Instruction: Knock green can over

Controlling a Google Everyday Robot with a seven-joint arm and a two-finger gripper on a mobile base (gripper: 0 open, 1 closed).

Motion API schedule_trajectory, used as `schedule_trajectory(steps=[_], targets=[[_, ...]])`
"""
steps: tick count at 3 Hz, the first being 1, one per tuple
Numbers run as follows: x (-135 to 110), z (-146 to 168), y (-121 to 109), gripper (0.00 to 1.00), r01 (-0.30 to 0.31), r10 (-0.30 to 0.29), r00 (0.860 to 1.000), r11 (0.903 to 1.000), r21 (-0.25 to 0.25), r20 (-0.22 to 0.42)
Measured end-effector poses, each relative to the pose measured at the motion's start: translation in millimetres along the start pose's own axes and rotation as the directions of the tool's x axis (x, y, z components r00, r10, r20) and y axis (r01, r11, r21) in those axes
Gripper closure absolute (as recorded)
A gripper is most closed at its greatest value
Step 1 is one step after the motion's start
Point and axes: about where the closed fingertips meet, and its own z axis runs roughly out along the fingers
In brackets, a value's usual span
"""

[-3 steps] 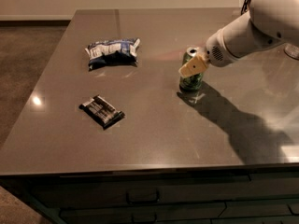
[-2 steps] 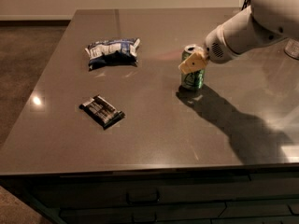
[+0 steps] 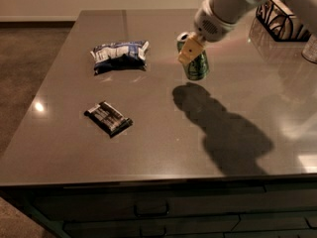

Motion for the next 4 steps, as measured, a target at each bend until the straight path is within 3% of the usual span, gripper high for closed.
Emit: schedule_trajectory(steps=[1, 2, 3, 4], targets=[[-9.4, 15.9, 19.4, 1.00, 0.139, -0.150, 0.978, 0.9868, -0.084, -0.143], [7.5, 19.3, 45.9, 1.00, 0.219, -0.273, 0.920, 0.9533, -0.208, -0.282], [24.6, 18.8, 64.9, 0.82, 0.271, -0.370, 0.853, 0.9170, -0.293, -0.369], [31.7, 23.6, 74.2, 0.59, 0.307, -0.429, 0.810, 0.8913, -0.334, -0.401]])
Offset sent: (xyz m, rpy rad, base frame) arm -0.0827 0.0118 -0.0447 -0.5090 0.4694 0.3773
